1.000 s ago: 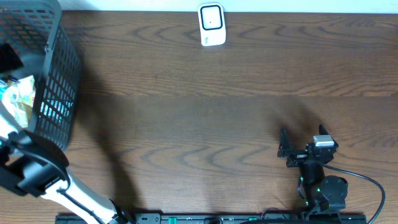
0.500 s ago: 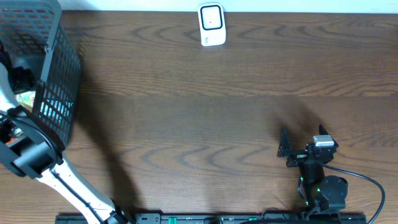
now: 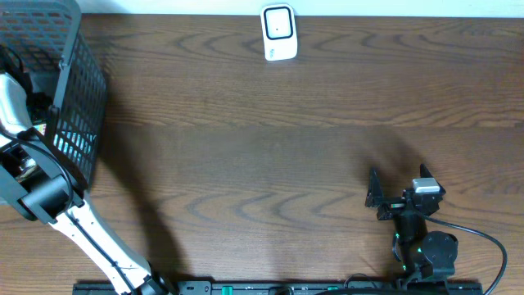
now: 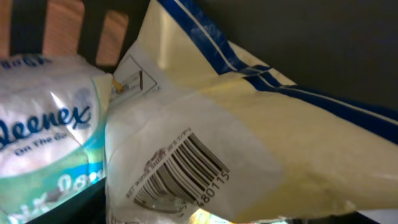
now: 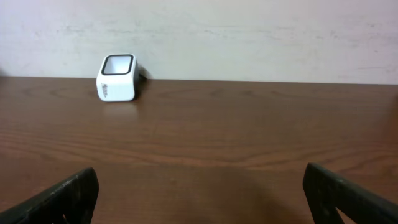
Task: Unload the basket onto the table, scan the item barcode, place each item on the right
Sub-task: 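Grasp the yellow-white snack bag inside the basket with the left gripper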
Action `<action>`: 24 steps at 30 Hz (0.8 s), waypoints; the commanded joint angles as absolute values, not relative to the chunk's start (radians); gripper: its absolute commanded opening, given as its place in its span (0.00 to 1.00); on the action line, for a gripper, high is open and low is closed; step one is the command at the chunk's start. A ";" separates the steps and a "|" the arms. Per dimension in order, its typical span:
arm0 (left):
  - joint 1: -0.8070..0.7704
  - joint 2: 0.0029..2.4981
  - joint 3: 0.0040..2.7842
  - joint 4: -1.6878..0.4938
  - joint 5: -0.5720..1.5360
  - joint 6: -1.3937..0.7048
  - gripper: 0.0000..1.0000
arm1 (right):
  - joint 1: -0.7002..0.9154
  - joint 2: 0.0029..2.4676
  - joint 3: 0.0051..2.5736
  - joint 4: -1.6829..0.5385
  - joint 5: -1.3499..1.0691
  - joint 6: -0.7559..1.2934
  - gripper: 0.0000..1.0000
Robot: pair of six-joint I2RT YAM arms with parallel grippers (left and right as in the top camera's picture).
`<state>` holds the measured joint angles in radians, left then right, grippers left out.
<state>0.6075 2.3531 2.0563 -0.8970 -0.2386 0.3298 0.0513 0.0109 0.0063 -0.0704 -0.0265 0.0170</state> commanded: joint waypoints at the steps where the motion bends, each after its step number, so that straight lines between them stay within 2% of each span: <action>1: 0.606 2.372 2.058 -0.884 -0.203 0.344 0.68 | 0.058 0.006 0.006 -0.075 -0.025 0.010 0.99; 2: 0.606 2.375 2.057 -0.885 -0.180 0.343 0.61 | 0.058 0.006 0.006 -0.075 -0.025 0.010 0.99; 9: 0.606 2.393 2.026 -0.905 -0.131 0.339 0.33 | 0.058 0.006 0.006 -0.075 -0.025 0.010 0.99; 10: 0.606 2.393 2.026 -0.913 -0.130 0.339 0.27 | 0.058 0.006 0.006 -0.075 -0.025 0.010 0.99; 11: 0.606 2.392 2.026 -0.927 -0.130 0.325 0.07 | 0.058 0.006 0.006 -0.075 -0.025 0.010 0.99; 14: 0.606 2.375 2.026 -0.934 -0.086 0.271 0.07 | 0.058 0.006 0.006 -0.075 -0.025 0.010 0.99; 18: 0.606 2.304 2.029 -0.931 0.075 0.249 0.07 | 0.058 0.006 0.006 -0.075 -0.025 0.010 0.99; 24: 0.606 2.107 2.029 -0.841 0.279 0.145 0.07 | 0.058 0.006 0.006 -0.075 -0.025 0.010 0.99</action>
<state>0.6178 2.2654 2.0281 -0.8825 0.0696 0.2569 0.0513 0.0109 0.0063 -0.0704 -0.0265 0.0170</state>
